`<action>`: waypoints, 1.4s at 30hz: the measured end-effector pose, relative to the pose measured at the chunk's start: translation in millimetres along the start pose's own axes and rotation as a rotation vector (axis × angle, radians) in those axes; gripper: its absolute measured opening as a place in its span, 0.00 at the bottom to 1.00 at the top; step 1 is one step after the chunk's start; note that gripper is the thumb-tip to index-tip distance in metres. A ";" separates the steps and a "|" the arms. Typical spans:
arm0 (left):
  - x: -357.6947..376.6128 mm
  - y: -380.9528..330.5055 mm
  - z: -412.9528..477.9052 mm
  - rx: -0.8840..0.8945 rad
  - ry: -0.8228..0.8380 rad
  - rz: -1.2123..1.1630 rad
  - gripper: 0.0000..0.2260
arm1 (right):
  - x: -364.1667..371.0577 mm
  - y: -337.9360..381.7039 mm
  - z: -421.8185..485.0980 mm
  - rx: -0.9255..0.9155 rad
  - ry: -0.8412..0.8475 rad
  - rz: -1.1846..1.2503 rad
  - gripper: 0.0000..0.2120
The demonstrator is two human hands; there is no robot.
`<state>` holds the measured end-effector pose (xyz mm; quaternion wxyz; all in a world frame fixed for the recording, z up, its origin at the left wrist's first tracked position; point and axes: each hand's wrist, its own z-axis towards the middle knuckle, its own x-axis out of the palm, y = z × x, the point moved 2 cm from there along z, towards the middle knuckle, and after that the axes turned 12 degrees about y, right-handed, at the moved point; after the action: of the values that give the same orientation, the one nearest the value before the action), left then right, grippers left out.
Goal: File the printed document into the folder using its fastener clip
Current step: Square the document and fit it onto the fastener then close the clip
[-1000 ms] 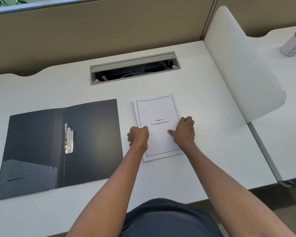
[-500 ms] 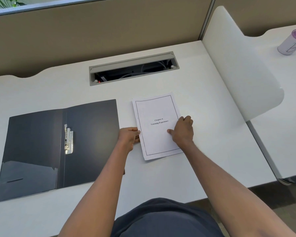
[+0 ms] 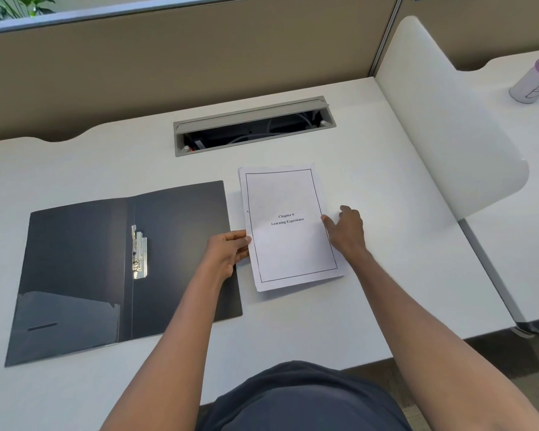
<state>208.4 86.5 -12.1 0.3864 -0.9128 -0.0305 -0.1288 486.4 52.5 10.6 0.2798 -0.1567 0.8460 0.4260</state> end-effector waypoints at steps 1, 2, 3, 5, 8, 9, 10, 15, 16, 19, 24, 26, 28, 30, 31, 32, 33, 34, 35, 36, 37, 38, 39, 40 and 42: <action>-8.0 -2.4 -2.1 0.004 -0.001 -0.005 0.06 | 2.6 3.7 0.3 -0.008 0.008 0.045 0.30; -15.9 -4.8 -4.3 0.010 0.002 -0.011 0.06 | 6.0 8.1 0.4 -0.015 0.017 0.087 0.29; -23.0 -6.9 -6.3 0.017 0.010 -0.019 0.06 | 9.2 12.8 0.4 -0.023 0.028 0.118 0.27; -38.6 -11.8 -11.3 0.031 0.030 -0.028 0.05 | 19.0 23.8 -1.0 -0.052 0.055 0.160 0.23; -61.8 -18.8 -19.5 0.046 0.029 -0.030 0.05 | 35.0 39.8 -6.9 -0.097 0.118 0.219 0.19; -70.4 -21.3 -23.0 0.050 0.022 -0.031 0.06 | 40.4 45.3 -8.7 -0.106 0.131 0.241 0.17; -79.2 -23.3 -26.3 0.054 0.016 -0.030 0.06 | 45.5 50.6 -10.5 -0.111 0.138 0.268 0.14; -124.0 -30.2 -41.9 0.070 -0.010 -0.015 0.06 | 72.1 69.6 -18.9 -0.097 0.239 0.467 0.11; -131.9 -31.1 -44.6 0.074 -0.016 -0.005 0.07 | 77.3 71.5 -20.3 -0.094 0.270 0.493 0.10; -154.6 -34.1 -54.0 0.097 -0.030 0.038 0.06 | 93.9 77.6 -26.4 -0.084 0.334 0.551 0.10; -182.1 -41.9 -70.5 0.159 -0.043 0.173 0.06 | 123.0 83.4 -35.2 -0.069 0.394 0.684 0.12; -192.4 -47.9 -77.8 0.224 -0.088 0.238 0.06 | 132.3 83.7 -37.2 -0.062 0.389 0.700 0.10; -205.0 -54.6 -85.2 0.303 -0.214 0.358 0.08 | 139.3 83.0 -38.7 -0.058 0.387 0.713 0.05; -221.3 -60.5 -92.4 0.360 -0.366 0.548 0.10 | 145.4 83.8 -41.2 -0.054 0.382 0.732 0.05; -229.5 -62.5 -95.6 0.364 -0.422 0.643 0.12 | 148.1 84.5 -42.1 -0.053 0.381 0.739 0.07; -237.9 -63.3 -97.3 0.351 -0.450 0.724 0.15 | 150.8 85.7 -43.2 -0.051 0.382 0.743 0.07; -245.1 -63.2 -97.3 0.323 -0.441 0.788 0.19 | 152.9 86.8 -44.2 -0.050 0.385 0.749 0.07; -252.3 -62.1 -95.4 0.288 -0.405 0.847 0.23 | 155.6 88.1 -44.6 -0.050 0.385 0.752 0.06; -257.9 -60.6 -93.2 0.248 -0.355 0.917 0.28 | 158.4 89.5 -45.1 -0.049 0.384 0.751 0.06; -262.5 -58.8 -90.2 0.204 -0.303 1.003 0.33 | 161.3 91.2 -45.5 -0.049 0.381 0.745 0.06; -266.2 -55.8 -87.3 0.162 -0.257 1.102 0.37 | 164.1 93.1 -45.9 -0.051 0.380 0.740 0.06; -268.5 -52.3 -83.8 0.129 -0.218 1.195 0.41 | 166.6 94.7 -46.0 -0.053 0.380 0.736 0.06; -271.2 -48.7 -80.5 0.104 -0.190 1.266 0.44 | 169.5 96.8 -45.8 -0.056 0.381 0.734 0.06; -273.4 -44.8 -77.0 0.087 -0.170 1.315 0.46 | 172.2 98.8 -45.8 -0.058 0.382 0.730 0.06; -276.9 -37.4 -71.1 0.073 -0.154 1.368 0.48 | 176.8 101.8 -45.1 -0.058 0.379 0.727 0.06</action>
<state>-79.7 74.0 -10.2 0.4080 -0.7197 0.5208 0.2105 279.4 71.3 -10.6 -0.0544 0.0688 0.8705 0.4842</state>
